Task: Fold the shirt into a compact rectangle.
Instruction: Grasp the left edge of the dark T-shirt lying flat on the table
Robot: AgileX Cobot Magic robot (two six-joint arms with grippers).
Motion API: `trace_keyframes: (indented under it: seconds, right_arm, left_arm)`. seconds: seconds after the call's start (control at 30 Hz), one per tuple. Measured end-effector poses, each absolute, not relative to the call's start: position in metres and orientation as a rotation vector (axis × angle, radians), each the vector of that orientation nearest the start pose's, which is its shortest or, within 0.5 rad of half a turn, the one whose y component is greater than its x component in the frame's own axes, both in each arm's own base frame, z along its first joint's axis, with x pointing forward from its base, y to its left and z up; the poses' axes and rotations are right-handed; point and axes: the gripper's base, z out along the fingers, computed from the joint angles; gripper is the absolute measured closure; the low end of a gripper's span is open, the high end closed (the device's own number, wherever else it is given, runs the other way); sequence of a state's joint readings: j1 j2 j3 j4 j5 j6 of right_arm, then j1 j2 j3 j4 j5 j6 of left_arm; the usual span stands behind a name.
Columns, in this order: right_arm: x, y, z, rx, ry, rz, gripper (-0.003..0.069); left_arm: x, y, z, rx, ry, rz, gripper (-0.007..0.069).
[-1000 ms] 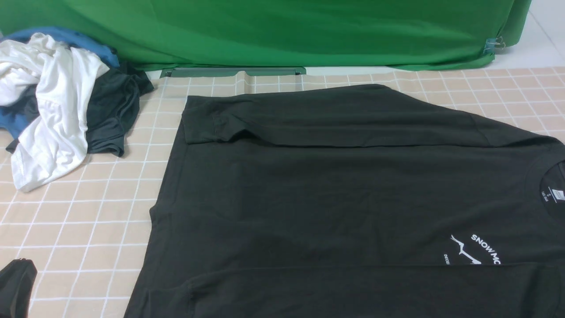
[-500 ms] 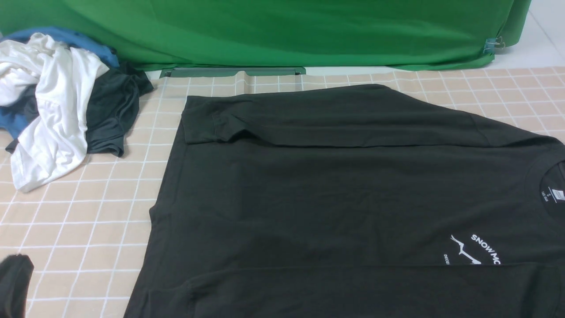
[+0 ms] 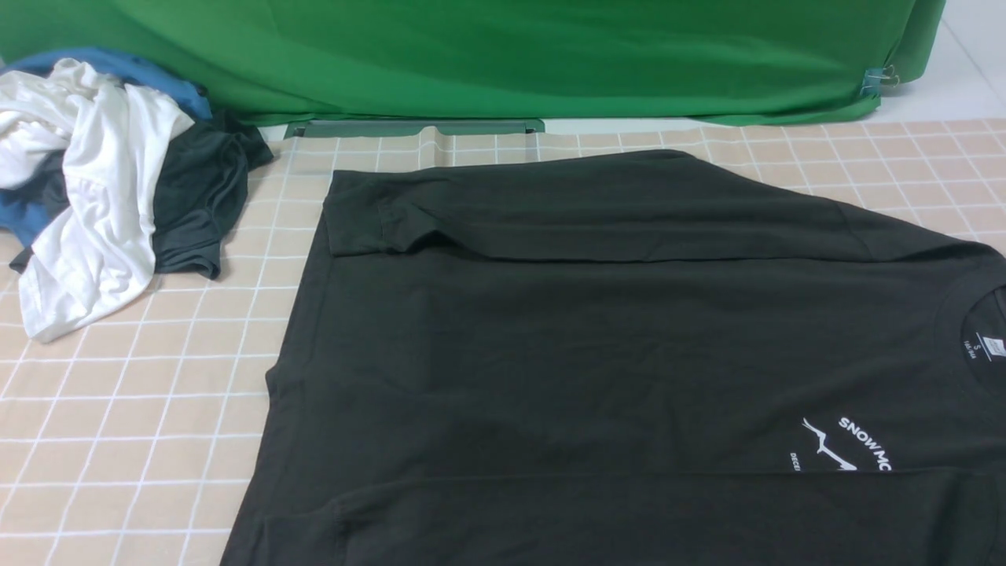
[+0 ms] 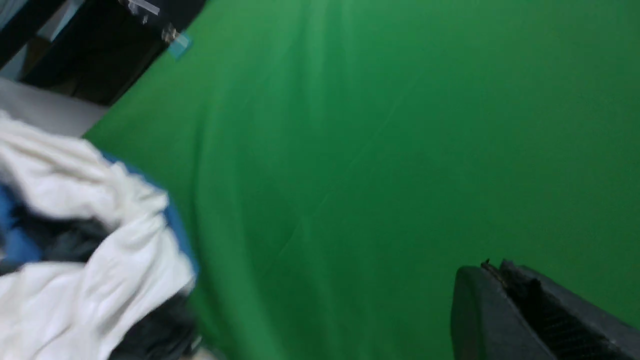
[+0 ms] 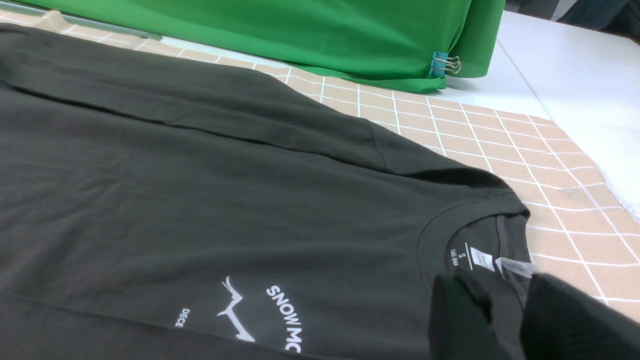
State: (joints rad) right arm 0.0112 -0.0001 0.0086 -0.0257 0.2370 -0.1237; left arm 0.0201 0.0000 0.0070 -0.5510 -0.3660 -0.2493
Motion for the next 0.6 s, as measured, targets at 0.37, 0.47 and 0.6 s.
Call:
trace_keyframes:
  seconds: [0.37,0.47,0.6]
  right_arm:
    - [0.057,0.001,0.204,0.074,1.556,0.104,0.0421]
    - [0.056,0.0,0.215,0.24,1.431,0.277,0.0421]
    - [0.054,-0.003,0.226,0.356,1.283,0.417,0.0421]
  left_arm:
    - [0.054,0.001,0.337,-0.42,1.248,-0.521,0.0604]
    - [0.08,0.001,0.355,-0.396,1.574,-0.363,0.0604]
    - [0.122,-0.009,0.353,-0.229,2.054,-0.278,0.0604]
